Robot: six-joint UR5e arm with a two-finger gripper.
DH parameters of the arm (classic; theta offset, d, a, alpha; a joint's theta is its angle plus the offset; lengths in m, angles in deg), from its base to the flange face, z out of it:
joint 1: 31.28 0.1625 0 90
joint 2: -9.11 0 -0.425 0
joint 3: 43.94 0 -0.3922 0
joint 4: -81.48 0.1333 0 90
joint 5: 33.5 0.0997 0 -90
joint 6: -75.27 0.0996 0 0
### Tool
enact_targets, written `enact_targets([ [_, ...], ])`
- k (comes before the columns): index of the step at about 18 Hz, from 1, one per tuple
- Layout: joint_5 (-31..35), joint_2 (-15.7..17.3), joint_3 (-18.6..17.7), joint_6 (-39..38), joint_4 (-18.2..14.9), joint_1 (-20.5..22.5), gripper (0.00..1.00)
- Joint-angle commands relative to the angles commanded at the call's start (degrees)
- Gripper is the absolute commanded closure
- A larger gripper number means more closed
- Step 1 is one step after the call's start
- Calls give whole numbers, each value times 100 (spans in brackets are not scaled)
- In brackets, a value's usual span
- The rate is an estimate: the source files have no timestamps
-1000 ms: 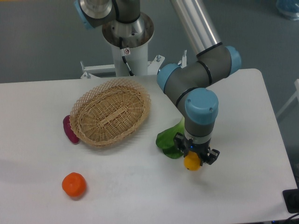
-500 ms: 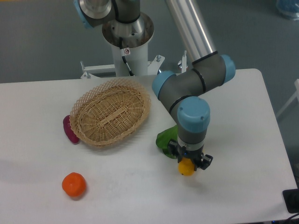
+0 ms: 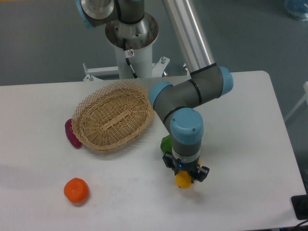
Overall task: Place the mango on the table
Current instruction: 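Carry the yellow mango away from the bok choy and lower it, then set the mango on the table and open the gripper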
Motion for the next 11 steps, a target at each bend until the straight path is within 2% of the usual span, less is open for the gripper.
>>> enact_targets([
  [6,9,-79,26,-167,35,-105,43],
  [7,9,-88,35,-167,35,-106,38],
  [10,0,-97,88,-167,35,-106,15],
  [11,0,-88,105,-159,35,-97,1],
])
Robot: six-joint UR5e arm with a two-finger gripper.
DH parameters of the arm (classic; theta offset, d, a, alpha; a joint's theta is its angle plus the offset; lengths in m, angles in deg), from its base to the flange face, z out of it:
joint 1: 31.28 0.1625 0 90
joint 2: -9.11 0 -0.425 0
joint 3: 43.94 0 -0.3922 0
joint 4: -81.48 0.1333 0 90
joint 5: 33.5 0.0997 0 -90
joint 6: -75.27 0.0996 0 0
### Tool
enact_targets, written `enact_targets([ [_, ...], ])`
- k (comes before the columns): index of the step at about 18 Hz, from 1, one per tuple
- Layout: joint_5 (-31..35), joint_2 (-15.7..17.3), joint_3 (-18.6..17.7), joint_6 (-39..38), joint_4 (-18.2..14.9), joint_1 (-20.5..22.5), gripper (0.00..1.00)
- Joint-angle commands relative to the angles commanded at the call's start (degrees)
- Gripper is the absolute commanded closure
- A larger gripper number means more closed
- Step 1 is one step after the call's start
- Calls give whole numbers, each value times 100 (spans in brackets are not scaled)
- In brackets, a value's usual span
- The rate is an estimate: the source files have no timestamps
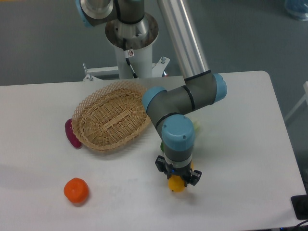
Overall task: Place the mango on the table
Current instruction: 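Set the mango on the table and open the gripper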
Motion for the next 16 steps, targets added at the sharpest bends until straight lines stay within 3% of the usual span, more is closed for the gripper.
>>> enact_targets([
  [8,-35,167,193,-26,-79,70,0],
  [12,-53,325,316,44,-140,368,0],
  [16,-79,588,360,473,-868,606,0],
])
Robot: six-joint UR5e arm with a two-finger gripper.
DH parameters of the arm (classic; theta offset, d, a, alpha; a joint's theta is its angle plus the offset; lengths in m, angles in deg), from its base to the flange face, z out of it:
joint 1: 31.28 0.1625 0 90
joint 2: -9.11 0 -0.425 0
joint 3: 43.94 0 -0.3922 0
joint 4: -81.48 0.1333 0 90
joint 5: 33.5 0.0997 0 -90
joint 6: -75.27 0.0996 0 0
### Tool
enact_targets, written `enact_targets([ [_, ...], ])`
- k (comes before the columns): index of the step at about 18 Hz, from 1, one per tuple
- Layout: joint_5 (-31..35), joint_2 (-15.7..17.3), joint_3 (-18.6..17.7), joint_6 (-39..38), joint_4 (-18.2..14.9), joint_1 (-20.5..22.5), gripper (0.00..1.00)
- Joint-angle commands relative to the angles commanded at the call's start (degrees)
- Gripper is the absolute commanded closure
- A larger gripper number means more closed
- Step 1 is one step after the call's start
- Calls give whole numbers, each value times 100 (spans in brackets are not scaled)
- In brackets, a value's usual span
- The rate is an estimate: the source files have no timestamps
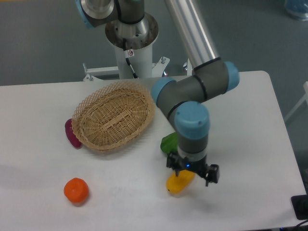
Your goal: Place the mango on the table
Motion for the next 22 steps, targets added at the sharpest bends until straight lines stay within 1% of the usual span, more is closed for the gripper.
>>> enact_targets([
  [2,-9,97,0,247,-212,114,0],
  [5,-52,150,35,441,-275,229,0],
  [7,-88,168,175,590,-371,273,0],
  [8,-79,168,254,713,-502,282,0],
  [10,-62,168,404,968,-905,352,0],
  [12,-62,176,509,1144,-1117,396,0],
  [14,-53,185,545,1363,-1145,492,0],
  [17,-44,229,554,1891,-1145,554,0],
  [20,-44,255,554,1979,-1145,607,0],
  [22,-35,264,545,2155,-1232,633,0],
])
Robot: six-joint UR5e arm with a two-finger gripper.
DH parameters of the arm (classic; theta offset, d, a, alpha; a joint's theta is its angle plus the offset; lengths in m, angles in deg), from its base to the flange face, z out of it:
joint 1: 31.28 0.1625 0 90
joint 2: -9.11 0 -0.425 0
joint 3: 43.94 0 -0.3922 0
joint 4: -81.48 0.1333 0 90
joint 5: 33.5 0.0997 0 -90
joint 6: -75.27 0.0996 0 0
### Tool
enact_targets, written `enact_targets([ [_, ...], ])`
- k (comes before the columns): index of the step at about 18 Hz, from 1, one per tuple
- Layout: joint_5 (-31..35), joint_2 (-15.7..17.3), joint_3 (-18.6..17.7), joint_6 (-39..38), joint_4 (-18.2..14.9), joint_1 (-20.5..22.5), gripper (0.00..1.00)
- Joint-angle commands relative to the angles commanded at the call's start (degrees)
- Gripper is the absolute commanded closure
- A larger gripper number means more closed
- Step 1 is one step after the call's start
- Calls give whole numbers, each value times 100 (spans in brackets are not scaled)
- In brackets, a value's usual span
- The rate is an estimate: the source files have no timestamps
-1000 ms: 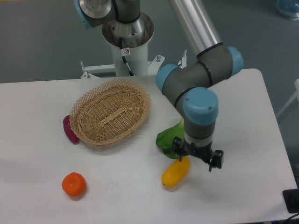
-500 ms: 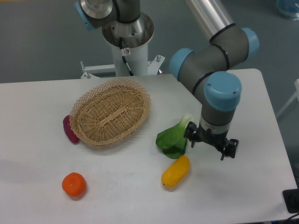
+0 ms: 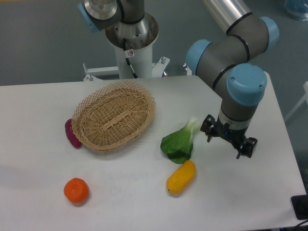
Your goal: Place the mango on the table
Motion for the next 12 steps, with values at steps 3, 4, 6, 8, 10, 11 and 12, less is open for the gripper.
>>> enact_targets([
  [3,17,18,-18,176,-27,0,0],
  [4,18,9,-26,177,-18,0,0],
  [6,18,9,-44,177,-9,0,0],
  [8,18,9,-53,177,-1,0,0],
  [10,18,9,-70,177,17,0,0],
  [11,18,9,-70,177,26,0,0],
  [12,18,9,-70,177,26,0,0],
])
